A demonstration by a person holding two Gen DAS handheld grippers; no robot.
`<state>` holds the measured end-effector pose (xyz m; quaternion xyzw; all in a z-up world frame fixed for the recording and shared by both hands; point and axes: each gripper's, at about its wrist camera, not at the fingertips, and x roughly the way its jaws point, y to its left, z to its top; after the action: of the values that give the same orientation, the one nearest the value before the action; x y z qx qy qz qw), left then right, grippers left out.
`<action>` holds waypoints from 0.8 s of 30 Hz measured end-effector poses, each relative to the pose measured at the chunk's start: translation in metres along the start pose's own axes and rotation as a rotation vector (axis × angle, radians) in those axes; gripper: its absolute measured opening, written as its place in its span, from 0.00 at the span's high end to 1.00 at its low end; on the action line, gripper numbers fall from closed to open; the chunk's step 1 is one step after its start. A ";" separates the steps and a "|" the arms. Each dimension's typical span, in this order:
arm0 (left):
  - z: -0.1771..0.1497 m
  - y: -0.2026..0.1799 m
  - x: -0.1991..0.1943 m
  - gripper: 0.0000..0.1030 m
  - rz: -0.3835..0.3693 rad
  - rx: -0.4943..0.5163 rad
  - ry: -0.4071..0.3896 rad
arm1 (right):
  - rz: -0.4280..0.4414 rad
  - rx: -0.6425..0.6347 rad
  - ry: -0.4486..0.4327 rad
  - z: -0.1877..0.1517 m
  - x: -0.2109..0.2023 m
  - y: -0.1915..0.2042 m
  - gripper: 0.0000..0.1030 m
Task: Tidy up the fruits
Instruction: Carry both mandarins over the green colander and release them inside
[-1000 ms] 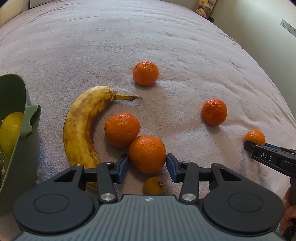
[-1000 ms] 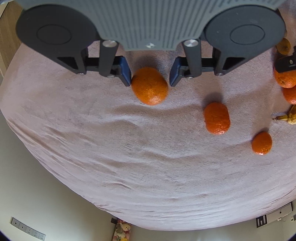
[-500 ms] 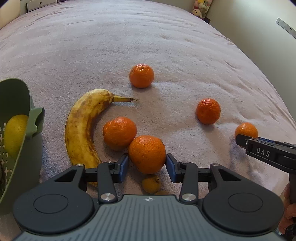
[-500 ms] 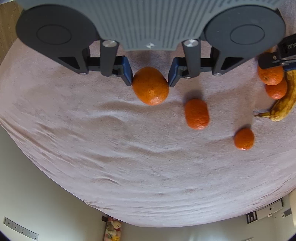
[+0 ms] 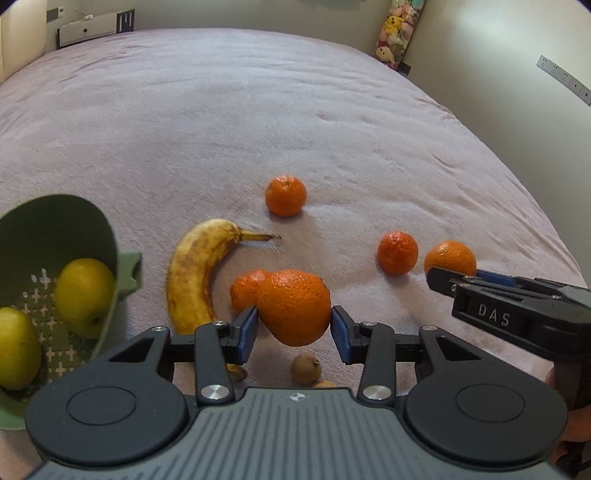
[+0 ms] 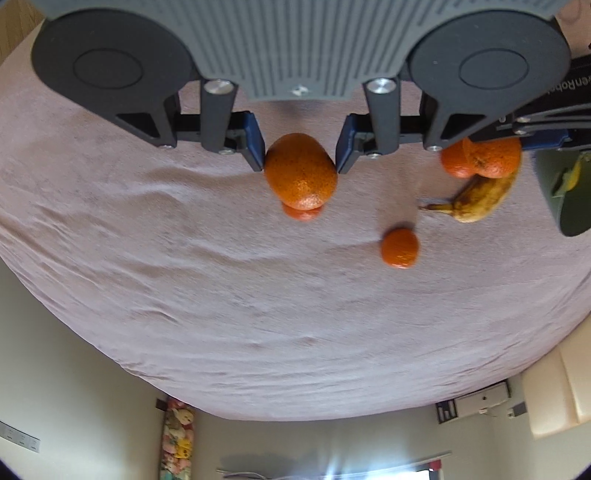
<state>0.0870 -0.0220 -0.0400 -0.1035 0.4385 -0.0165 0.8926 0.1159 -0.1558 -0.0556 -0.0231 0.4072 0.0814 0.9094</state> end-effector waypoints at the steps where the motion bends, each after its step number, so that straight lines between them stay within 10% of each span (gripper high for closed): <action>1: 0.001 0.002 -0.004 0.53 0.005 0.001 -0.011 | 0.015 -0.010 -0.007 0.001 -0.002 0.004 0.62; 24: 0.017 0.100 -0.071 0.53 0.134 -0.095 0.023 | 0.400 -0.387 -0.130 0.011 -0.044 0.139 0.62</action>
<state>0.0507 0.0872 0.0051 -0.1158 0.4548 0.0628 0.8808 0.0720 -0.0235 -0.0126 -0.1104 0.3215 0.3365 0.8782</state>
